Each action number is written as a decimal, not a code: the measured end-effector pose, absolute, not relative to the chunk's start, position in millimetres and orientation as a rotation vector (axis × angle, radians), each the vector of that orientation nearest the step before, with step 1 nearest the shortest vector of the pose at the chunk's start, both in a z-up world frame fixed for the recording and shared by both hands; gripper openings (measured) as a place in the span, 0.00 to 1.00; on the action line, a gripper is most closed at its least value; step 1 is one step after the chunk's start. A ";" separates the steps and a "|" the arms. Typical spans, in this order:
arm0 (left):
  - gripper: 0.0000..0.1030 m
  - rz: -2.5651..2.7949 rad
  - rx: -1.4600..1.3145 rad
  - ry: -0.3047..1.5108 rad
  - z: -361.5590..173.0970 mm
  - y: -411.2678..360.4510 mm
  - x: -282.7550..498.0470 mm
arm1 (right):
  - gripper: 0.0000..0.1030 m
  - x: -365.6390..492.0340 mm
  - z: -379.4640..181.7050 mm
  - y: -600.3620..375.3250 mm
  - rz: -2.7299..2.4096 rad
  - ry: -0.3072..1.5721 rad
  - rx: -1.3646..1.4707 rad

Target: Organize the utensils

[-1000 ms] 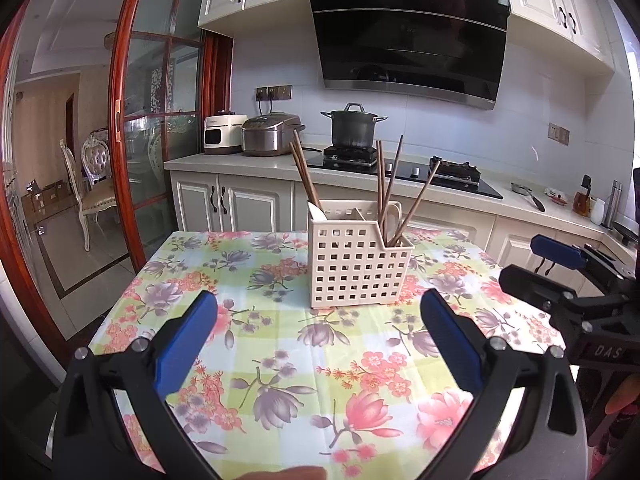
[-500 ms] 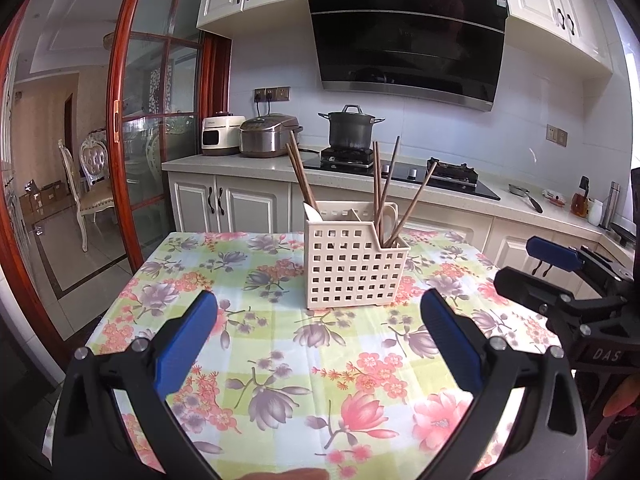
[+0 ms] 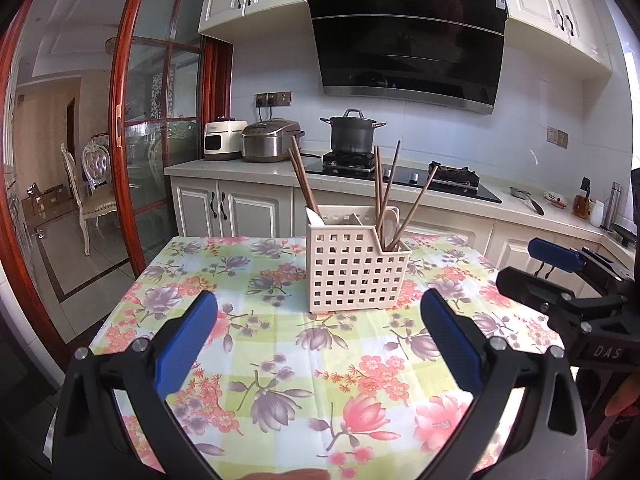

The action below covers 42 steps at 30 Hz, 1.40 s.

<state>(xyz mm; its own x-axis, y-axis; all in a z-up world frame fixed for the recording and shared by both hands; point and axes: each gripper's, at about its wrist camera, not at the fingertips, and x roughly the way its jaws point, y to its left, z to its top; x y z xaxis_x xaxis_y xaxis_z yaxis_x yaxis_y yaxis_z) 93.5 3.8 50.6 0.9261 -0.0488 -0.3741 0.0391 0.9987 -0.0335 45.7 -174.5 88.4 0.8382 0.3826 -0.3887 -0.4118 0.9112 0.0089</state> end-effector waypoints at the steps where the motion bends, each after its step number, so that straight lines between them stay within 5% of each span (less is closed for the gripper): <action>1: 0.96 -0.045 -0.026 0.384 50.7 3.8 93.4 | 0.82 45.7 88.4 -174.2 0.420 0.395 -0.076; 42: 0.96 -0.043 -0.017 0.364 51.8 1.0 88.8 | 0.82 45.7 85.5 -174.7 0.422 0.396 -0.068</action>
<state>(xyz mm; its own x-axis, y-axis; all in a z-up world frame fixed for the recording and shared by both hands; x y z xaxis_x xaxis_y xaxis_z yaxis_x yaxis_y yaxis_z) 88.8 1.0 51.8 0.9334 -0.0446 -0.3560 0.0385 0.9990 -0.0240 45.7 -174.7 85.5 0.8375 0.3854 -0.3874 -0.4114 0.9113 0.0173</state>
